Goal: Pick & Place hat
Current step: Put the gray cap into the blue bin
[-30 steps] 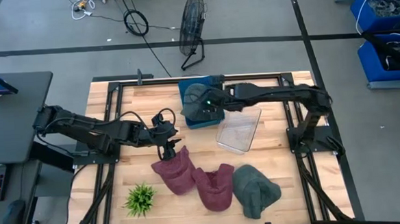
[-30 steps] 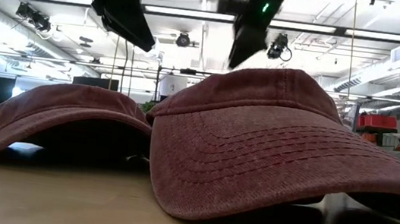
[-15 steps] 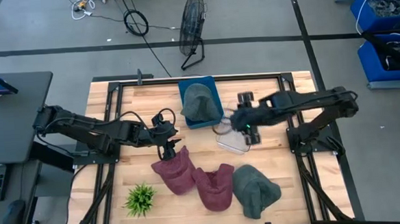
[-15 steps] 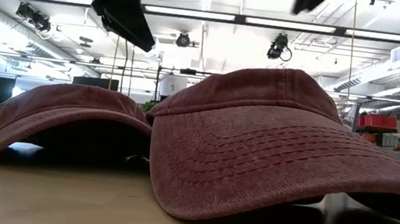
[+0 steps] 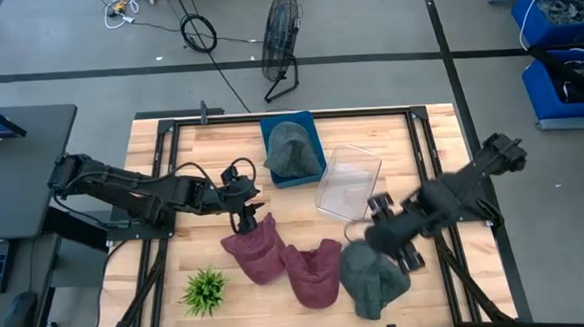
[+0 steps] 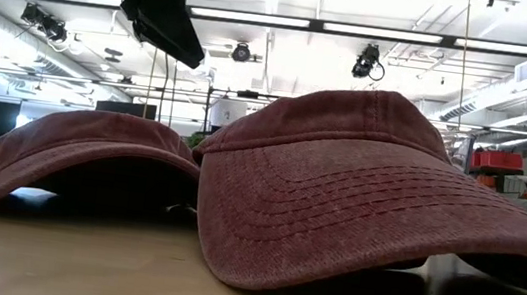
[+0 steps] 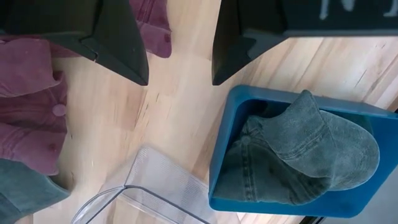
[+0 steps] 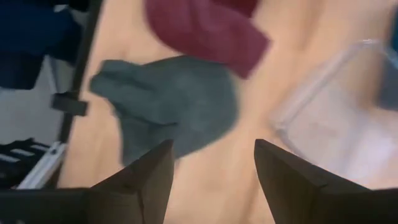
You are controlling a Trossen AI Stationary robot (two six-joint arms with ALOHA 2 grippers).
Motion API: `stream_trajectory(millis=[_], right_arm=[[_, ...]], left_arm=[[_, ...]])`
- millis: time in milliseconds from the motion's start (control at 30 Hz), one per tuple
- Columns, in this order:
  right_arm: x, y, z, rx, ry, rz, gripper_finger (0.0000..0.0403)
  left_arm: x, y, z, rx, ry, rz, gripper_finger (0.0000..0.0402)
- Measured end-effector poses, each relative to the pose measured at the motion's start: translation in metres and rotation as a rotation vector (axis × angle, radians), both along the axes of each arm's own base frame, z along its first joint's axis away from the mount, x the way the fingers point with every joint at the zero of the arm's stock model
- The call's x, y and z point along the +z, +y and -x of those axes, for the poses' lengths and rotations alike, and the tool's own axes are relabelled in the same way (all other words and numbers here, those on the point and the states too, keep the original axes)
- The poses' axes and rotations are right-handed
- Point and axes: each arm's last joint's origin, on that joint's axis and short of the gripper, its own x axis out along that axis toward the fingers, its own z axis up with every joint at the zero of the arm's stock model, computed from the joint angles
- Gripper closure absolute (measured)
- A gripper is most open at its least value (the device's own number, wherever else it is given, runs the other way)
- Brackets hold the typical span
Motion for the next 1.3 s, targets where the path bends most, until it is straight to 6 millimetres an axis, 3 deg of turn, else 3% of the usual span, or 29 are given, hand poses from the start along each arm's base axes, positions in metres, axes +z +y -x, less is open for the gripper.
stream_trajectory(millis=[100,267,433,567,700,900,1067,1167,1300], right_arm=[[-0.019,0.023,0.007,0.036,0.01,-0.045,0.0177],[-0.067,0.05,0.014,0.025,0.006,-0.089,0.0177],[-0.115,0.053,0.018,-0.009,-0.018,-0.074,0.0177],[-0.142,0.045,0.022,-0.018,-0.057,0.022,0.0177],[-0.16,0.039,0.025,0.002,-0.057,0.065,0.0177],[-0.184,0.036,0.027,-0.002,-0.087,-0.008,0.0177],[-0.195,0.034,0.028,0.008,-0.116,-0.021,0.0191],[-0.196,0.033,0.029,0.016,-0.121,-0.008,0.023],[-0.196,0.033,0.028,0.013,-0.123,-0.009,0.0326]], left_arm=[[0.0,0.0,0.0,0.0,-0.001,0.0,0.022],[0.0,0.0,0.0,0.0,-0.004,0.001,0.022],[0.0,0.0,0.0,0.0,-0.004,0.001,0.022],[0.0,0.0,0.0,0.0,-0.004,0.001,0.022],[0.0,0.0,0.0,0.0,-0.004,0.001,0.022],[0.0,0.0,0.0,0.0,-0.004,0.001,0.022],[0.0,0.0,0.0,0.0,-0.005,0.001,0.022],[0.0,0.0,0.0,-0.001,-0.005,0.0,0.022],[0.0,0.0,0.0,-0.001,-0.006,0.0,0.022]])
